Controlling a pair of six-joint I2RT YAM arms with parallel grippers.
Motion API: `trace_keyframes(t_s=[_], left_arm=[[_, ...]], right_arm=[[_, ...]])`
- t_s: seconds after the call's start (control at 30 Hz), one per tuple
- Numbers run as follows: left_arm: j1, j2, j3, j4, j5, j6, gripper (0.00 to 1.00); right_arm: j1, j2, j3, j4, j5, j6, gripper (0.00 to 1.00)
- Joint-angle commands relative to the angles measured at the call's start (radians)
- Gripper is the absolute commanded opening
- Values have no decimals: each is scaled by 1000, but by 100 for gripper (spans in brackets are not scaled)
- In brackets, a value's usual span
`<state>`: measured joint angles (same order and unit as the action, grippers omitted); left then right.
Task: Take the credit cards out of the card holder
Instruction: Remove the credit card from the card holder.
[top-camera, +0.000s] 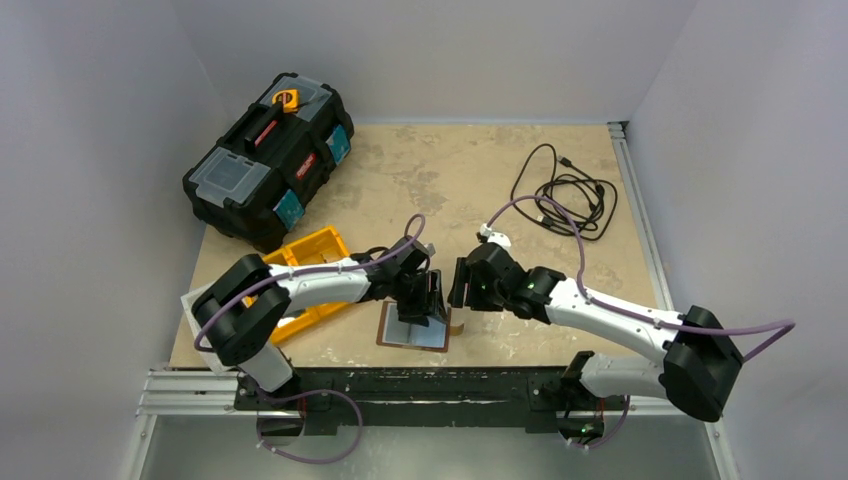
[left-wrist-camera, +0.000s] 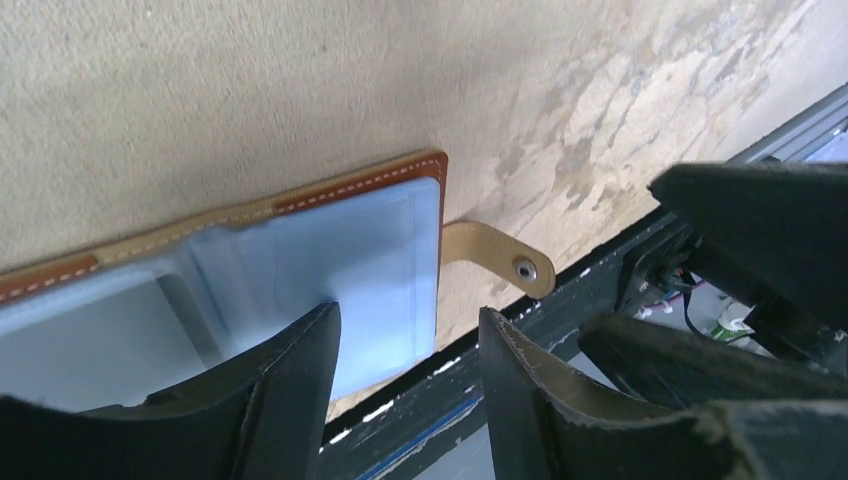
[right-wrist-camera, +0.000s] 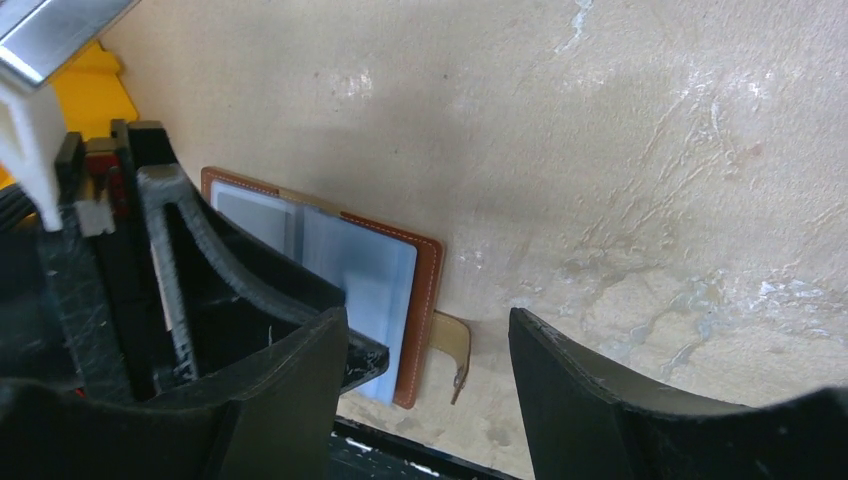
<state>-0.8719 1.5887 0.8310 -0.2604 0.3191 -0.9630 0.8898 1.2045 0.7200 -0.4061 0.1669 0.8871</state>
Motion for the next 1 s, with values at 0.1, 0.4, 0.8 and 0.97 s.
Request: trace_keyframes(t_s=[0.1,0.4,0.8,0.97], left_arm=[[1,-25,60,-6,-28,-5,55],[180,-323,-47,-276,-166,84,56],[358,-512,-134,-377,-148,152,56],[377,-528,-144,-381,-141,151,56]], right_arm=[[-2,-29,-4,11,4,24,58],[81,67,70,69,11,36,54],[232,410,330,52,40,1,51],[241,481,363,49,27,-10,50]])
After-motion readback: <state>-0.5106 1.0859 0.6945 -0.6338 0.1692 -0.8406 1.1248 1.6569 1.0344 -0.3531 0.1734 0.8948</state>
